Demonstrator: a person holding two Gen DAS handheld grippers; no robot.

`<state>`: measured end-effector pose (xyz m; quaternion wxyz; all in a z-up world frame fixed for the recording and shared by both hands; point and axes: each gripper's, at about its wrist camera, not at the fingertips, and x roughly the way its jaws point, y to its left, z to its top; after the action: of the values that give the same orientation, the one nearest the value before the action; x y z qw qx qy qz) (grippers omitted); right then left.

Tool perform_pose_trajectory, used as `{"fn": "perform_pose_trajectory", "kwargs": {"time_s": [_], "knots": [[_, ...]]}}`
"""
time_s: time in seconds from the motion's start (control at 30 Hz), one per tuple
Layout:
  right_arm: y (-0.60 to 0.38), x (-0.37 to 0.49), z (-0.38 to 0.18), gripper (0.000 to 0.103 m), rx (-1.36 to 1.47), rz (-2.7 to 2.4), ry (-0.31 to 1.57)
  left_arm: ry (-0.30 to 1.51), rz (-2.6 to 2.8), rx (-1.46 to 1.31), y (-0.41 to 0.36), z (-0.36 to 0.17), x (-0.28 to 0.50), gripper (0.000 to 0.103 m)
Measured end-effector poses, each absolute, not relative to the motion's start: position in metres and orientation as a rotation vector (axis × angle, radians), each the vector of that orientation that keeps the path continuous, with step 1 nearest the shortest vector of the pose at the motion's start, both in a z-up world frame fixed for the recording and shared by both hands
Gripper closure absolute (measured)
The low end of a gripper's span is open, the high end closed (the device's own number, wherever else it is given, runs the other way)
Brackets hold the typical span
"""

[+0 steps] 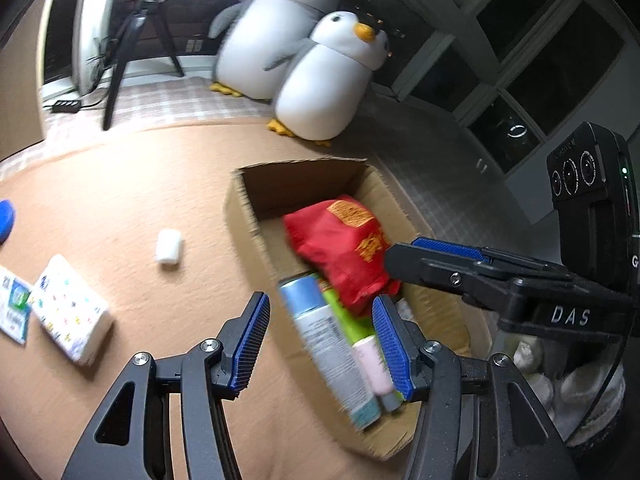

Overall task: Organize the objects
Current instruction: 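Carry the red bag over the box and open both tools, then move the right tool to the white tissue pack and close on it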

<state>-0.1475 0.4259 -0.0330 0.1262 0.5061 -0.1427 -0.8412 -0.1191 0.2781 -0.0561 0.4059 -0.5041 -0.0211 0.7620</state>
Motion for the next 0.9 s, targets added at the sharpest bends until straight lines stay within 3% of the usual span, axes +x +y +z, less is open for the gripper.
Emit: {"fn": "perform_pose_trajectory", "kwargs": {"time_s": [0.47, 0.7, 0.9], "knots": [[0.346, -0.155, -0.038, 0.048, 1.458, -2.315, -0.349, -0.153, 2.092, -1.371, 0.148, -0.077, -0.124, 0.045], [0.299, -0.168, -0.049, 0.047, 1.492, -2.219, -0.288, -0.202, 2.139, -1.42, 0.105, -0.087, -0.134, 0.033], [0.262, -0.187, -0.067, 0.047, 1.559, -2.126, -0.289, -0.234, 2.145, -1.453, 0.093, -0.095, -0.147, 0.033]]}}
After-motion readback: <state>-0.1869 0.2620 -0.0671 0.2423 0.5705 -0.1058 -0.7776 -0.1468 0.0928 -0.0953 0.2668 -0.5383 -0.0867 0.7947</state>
